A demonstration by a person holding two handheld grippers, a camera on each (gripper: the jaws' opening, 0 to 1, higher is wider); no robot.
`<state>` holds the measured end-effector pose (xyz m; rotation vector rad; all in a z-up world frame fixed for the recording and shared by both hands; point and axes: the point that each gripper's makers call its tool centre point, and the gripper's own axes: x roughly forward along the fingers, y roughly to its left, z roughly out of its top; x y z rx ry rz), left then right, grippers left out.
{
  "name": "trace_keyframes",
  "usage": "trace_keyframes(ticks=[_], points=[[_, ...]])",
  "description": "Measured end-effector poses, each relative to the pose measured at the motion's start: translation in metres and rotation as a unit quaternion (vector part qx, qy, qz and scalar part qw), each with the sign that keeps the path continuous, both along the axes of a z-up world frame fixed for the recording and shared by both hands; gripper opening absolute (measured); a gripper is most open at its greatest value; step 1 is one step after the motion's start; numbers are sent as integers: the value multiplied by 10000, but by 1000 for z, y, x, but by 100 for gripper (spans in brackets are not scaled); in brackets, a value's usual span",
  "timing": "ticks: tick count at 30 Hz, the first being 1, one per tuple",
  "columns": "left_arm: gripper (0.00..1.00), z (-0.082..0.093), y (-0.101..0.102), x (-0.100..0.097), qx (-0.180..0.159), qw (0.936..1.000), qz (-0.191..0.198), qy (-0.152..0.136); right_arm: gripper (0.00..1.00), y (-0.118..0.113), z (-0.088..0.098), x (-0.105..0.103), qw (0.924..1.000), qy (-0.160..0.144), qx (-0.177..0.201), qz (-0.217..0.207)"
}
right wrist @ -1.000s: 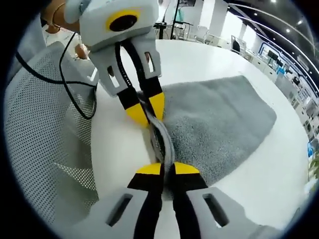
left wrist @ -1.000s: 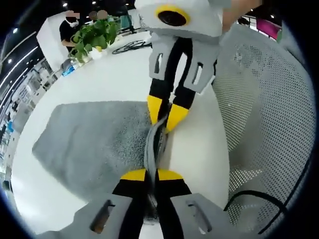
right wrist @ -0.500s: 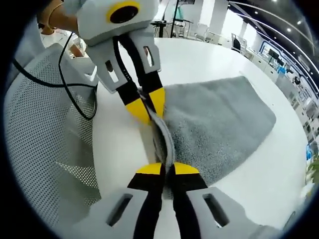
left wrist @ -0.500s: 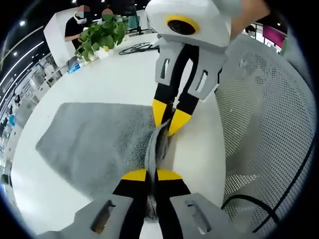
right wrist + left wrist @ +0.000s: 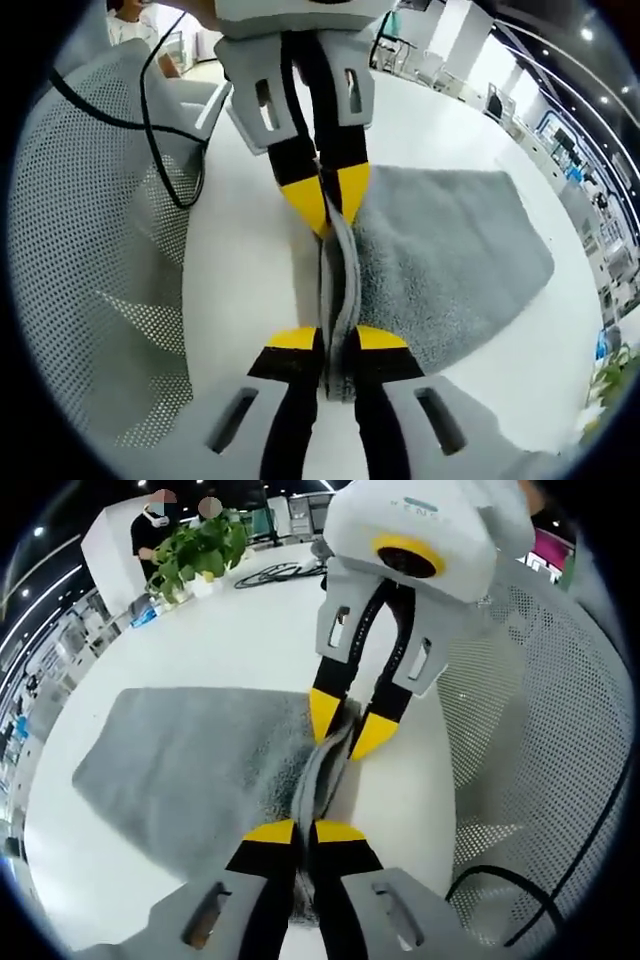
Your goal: Fold the towel on the table until its edges align and the towel forms a compact rectangular stack.
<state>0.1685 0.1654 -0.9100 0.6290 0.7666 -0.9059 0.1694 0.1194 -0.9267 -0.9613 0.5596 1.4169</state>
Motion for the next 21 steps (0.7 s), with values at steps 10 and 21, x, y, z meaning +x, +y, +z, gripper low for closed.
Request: trace_keyframes(ticks=[10, 21], points=[[6, -8, 0, -3, 163, 9995, -254, -27, 2, 2, 1, 9, 9939, 592, 219, -904], [17, -8, -1, 1, 570, 9957, -390, -615, 1, 10, 32, 16, 9689, 1421, 814, -1856]])
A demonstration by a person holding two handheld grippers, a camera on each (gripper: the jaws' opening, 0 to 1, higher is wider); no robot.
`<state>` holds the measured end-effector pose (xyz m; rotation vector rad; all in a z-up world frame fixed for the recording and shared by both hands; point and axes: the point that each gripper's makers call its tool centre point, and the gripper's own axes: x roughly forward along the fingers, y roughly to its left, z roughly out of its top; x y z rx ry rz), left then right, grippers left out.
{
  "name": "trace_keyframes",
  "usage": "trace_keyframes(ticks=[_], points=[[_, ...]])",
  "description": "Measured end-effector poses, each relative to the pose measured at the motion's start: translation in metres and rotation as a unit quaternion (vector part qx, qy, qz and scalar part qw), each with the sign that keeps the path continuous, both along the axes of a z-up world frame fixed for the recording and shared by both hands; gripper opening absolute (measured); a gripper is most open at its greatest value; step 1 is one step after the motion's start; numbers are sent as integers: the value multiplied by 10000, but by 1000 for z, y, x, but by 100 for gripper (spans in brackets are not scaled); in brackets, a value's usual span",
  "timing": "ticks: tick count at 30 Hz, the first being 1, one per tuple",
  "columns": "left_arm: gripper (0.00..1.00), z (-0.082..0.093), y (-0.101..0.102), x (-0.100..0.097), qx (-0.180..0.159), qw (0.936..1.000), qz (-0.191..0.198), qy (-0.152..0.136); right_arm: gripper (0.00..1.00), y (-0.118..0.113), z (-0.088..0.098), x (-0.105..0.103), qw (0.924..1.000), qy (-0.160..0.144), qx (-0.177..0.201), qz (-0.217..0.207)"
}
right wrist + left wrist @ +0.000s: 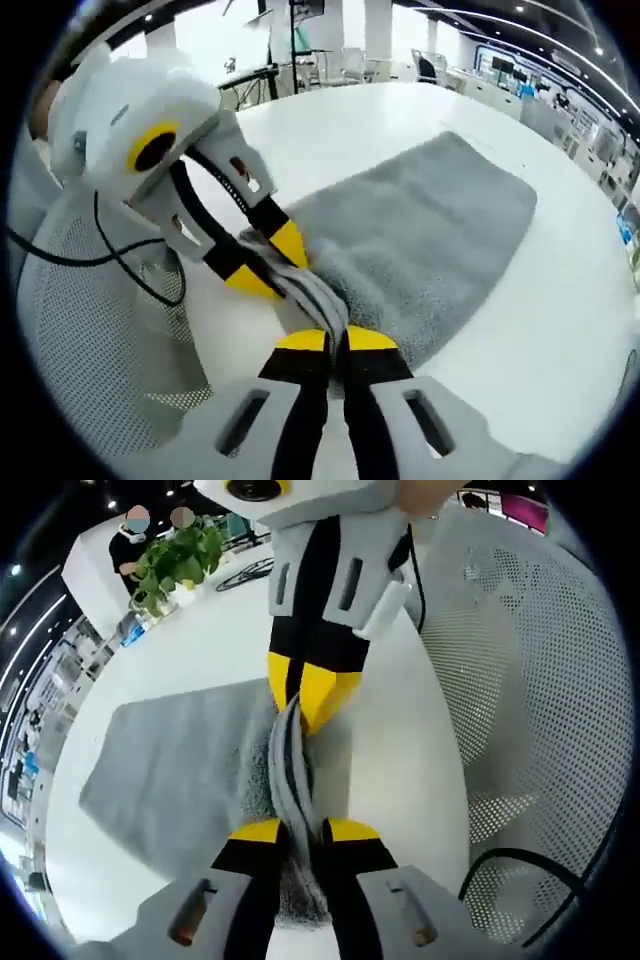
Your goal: Fold the towel on the table until its edges align and the towel forms a compact rectangular stack.
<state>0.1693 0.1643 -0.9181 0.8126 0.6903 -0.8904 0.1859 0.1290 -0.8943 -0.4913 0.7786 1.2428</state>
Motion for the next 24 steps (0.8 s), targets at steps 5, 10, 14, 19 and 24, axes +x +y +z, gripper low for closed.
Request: trace_keyframes(ticks=[5, 10, 14, 19, 24], points=[[15, -1, 2, 7, 69, 9994, 266, -209, 1, 5, 9, 0, 9999, 74, 69, -2], [8, 2, 5, 11, -85, 9980, 543, -318, 1, 5, 8, 0, 10000, 27, 22, 84], [6, 5, 7, 11, -209, 9977, 590, -242, 1, 5, 8, -1, 9999, 57, 62, 137], [5, 18, 9, 12, -327, 9971, 658, -220, 2, 5, 19, 0, 9997, 42, 169, 180], [5, 35, 10, 15, -299, 9974, 588, -281, 2, 5, 28, 3, 9995, 58, 244, 210]])
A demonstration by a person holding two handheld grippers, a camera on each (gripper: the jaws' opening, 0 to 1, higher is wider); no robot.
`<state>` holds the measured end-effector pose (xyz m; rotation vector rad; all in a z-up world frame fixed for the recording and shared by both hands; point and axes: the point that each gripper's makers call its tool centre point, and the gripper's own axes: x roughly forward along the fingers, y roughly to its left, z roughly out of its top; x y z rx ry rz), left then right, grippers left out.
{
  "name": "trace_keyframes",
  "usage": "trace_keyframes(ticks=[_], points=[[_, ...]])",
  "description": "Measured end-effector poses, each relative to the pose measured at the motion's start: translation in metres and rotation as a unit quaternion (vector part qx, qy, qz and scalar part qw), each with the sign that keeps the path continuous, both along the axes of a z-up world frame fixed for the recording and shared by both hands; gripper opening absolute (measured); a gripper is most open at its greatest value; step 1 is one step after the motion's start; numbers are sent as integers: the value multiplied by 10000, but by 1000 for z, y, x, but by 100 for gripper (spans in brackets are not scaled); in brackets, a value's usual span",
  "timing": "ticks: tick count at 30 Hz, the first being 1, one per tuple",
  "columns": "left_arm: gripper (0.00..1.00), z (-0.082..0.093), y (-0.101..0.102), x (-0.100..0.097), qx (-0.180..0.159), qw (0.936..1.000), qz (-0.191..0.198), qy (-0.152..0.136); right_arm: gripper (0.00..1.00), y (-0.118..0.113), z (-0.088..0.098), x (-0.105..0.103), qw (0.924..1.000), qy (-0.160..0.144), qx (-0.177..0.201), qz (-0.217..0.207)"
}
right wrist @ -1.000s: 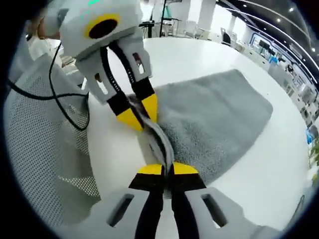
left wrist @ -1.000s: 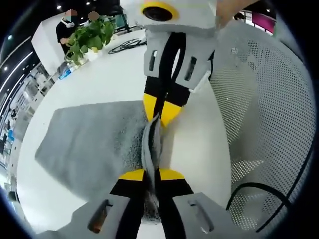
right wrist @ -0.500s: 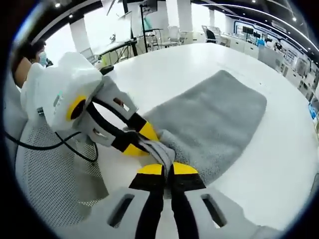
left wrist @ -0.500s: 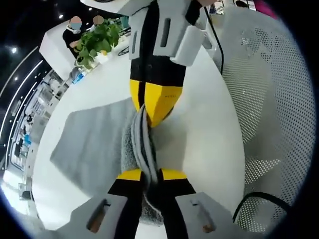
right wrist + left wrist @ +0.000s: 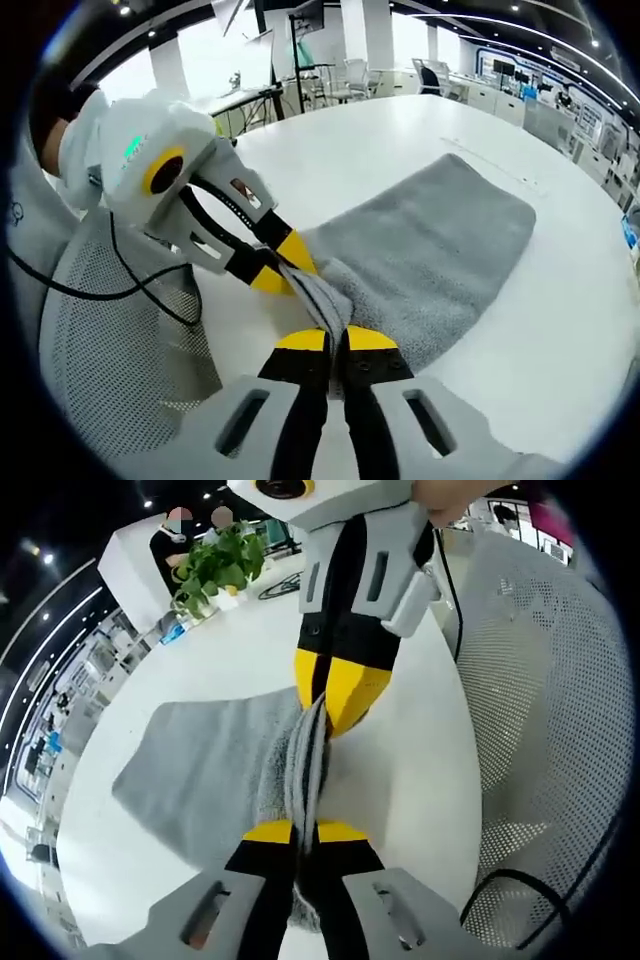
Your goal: Fold the towel on the table until its edges align and the towel forms a compact rectangular stack.
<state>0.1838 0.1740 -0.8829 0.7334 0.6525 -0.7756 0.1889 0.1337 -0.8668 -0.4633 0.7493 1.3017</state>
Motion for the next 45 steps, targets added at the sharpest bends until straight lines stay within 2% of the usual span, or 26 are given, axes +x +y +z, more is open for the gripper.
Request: trace_keyframes(ticks=[4, 10, 14, 20, 23, 28, 36, 39, 42, 45], points=[[5, 9, 1, 2, -45, 9999, -41, 101, 2, 1, 10, 1, 10000, -18, 91, 11], [5, 30, 1, 4, -76, 9998, -155, 52, 2, 0, 24, 3, 9998, -53, 208, 24], [5, 42, -1, 1, -81, 9995, -293, 89, 2, 0, 37, -1, 9994, -94, 253, 218], [5, 57, -2, -4, -121, 9992, -387, 24, 2, -2, 53, -6, 9986, -154, 381, 320], [5, 72, -2, -6, -99, 9989, -428, -139, 2, -2, 62, -10, 9976, -223, 473, 446], [5, 87, -5, -12, -152, 9986, -466, -220, 2, -5, 74, -16, 9965, -261, 577, 538], [5, 106, -12, -24, -146, 9971, -673, -318, 2, -10, 92, -29, 9954, -180, 720, 609], [5, 113, -11, -25, 41, 9955, -823, -466, 2, -10, 98, -34, 9949, -154, 749, 665], [5, 120, -13, -29, 62, 9953, -842, -472, 2, -11, 105, -38, 9944, -153, 798, 670], [5, 126, -13, -34, 22, 9951, -866, -472, 2, -13, 109, -44, 9942, 6, 860, 646]])
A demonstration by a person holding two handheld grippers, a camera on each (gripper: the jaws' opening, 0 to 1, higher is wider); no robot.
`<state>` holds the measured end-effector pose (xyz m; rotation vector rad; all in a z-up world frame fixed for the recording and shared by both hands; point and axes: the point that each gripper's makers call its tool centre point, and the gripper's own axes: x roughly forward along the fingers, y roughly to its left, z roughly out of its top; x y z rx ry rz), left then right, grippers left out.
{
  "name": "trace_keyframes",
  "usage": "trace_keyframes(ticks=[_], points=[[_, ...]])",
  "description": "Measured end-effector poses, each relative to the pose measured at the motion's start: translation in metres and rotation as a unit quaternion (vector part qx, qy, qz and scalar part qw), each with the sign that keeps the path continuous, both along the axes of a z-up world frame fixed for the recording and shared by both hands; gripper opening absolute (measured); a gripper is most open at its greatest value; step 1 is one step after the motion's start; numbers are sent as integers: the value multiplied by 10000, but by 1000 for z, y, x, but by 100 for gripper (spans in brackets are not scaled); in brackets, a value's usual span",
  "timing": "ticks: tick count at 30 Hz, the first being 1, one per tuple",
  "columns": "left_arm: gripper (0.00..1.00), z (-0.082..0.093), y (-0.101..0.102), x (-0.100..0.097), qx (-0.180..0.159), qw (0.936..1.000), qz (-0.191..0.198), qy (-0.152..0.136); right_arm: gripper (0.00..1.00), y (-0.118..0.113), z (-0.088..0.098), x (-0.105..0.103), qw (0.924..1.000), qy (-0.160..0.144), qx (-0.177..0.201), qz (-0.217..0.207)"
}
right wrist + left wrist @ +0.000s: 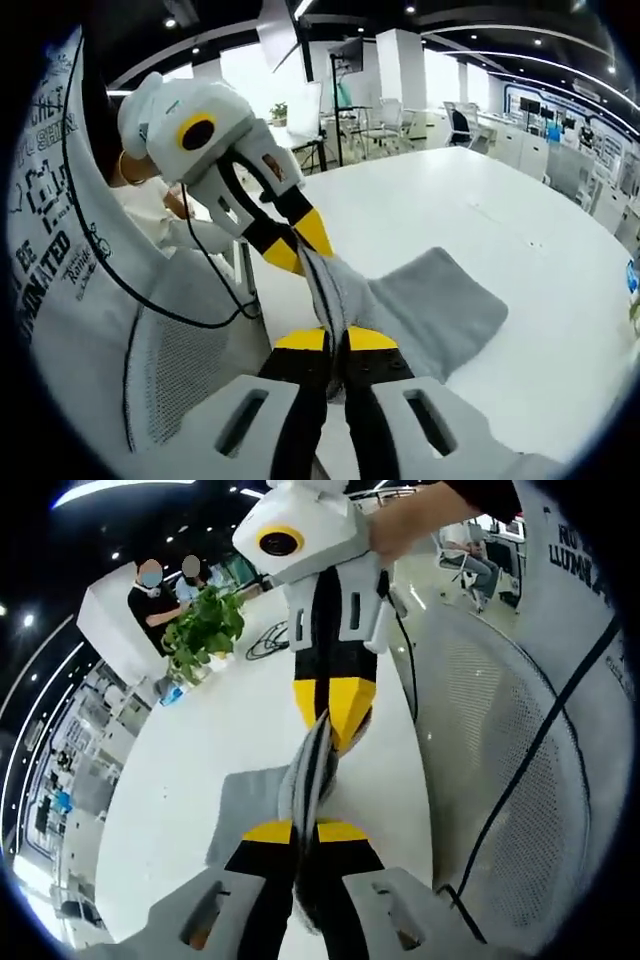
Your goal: Fold the towel on the table until its edges align and the towel forms a compact rectangular stack.
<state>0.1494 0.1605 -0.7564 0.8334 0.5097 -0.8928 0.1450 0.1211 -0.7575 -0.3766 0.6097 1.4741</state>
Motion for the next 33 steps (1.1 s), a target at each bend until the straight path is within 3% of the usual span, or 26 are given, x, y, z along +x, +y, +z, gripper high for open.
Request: trace_keyframes(ticks=[9, 16, 19, 23, 27, 30, 33], points=[[5, 11, -4, -5, -24, 9998, -187, 9, 3, -3, 11, -9, 9998, 121, 110, 72], [5, 6, 3, 4, -86, 9999, 52, 82, 8, 0, 10, -2, 9993, 51, 321, -196], [5, 2, 4, 5, -202, 9993, 208, 217, 15, 1, 7, -4, 9991, -114, 353, -214], [5, -3, 8, 7, -446, 9960, 619, 459, 34, -3, 2, -3, 9984, -310, 318, -349], [5, -4, 11, 10, -621, 9929, 814, 604, 33, -6, 0, -6, 9972, -419, 406, -475], [5, -4, 12, 12, -712, 9912, 874, 698, 33, -8, -5, -3, 9951, -876, 222, -393], [5, -4, 11, 15, -840, 9892, 886, 808, 30, -9, -14, 5, 9883, -1506, -45, -253]])
